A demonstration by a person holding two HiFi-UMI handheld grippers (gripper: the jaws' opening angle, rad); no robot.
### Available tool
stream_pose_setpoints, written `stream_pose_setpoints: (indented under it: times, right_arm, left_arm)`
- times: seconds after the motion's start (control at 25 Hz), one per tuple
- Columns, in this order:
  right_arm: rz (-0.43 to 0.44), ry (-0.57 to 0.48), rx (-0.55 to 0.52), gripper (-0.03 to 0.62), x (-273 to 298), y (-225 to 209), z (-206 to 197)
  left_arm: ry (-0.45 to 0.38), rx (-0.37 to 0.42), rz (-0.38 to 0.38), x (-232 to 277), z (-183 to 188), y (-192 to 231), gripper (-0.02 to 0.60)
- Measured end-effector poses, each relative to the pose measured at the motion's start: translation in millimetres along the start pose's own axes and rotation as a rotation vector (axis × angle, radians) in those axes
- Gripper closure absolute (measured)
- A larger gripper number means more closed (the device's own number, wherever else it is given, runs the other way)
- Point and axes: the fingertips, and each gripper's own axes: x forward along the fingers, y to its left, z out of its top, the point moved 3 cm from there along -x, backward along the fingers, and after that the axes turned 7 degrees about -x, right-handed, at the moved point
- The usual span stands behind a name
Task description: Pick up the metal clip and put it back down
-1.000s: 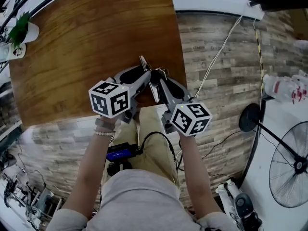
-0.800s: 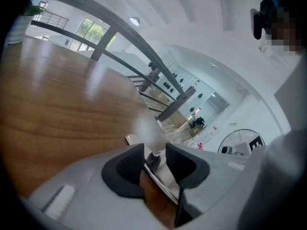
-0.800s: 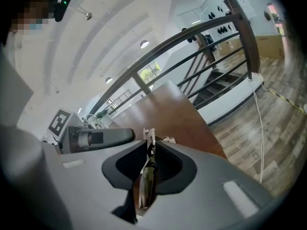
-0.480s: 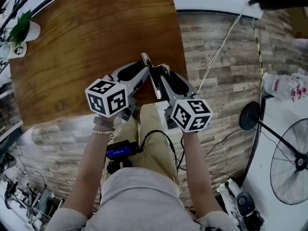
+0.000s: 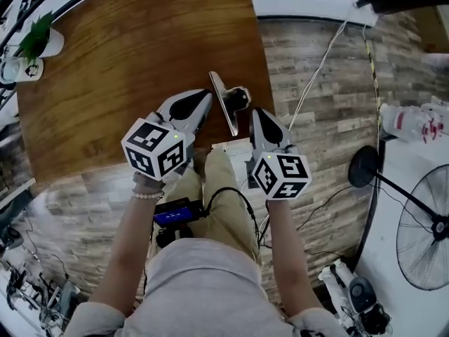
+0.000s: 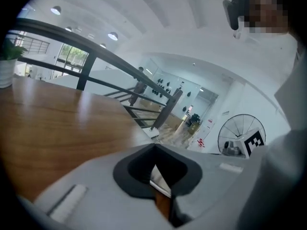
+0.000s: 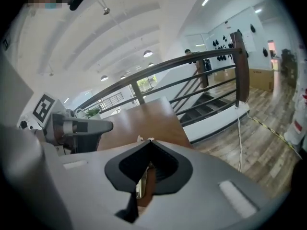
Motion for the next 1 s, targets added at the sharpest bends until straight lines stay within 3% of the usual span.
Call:
stream_pose_setpoints:
  times: [0.64,1.0]
  right_arm:
    - [-0.005,-0.152,-0.147,0.57,-67,59,49]
    - [-0.021,-0.235,-0.208,0.571,-104,89,71]
  left_arm:
    - [-0.072,0.236,-0.055,-73,35,-54,0.581]
    - [-0.135,0.371,-0.031,-122,50,-74,0.581]
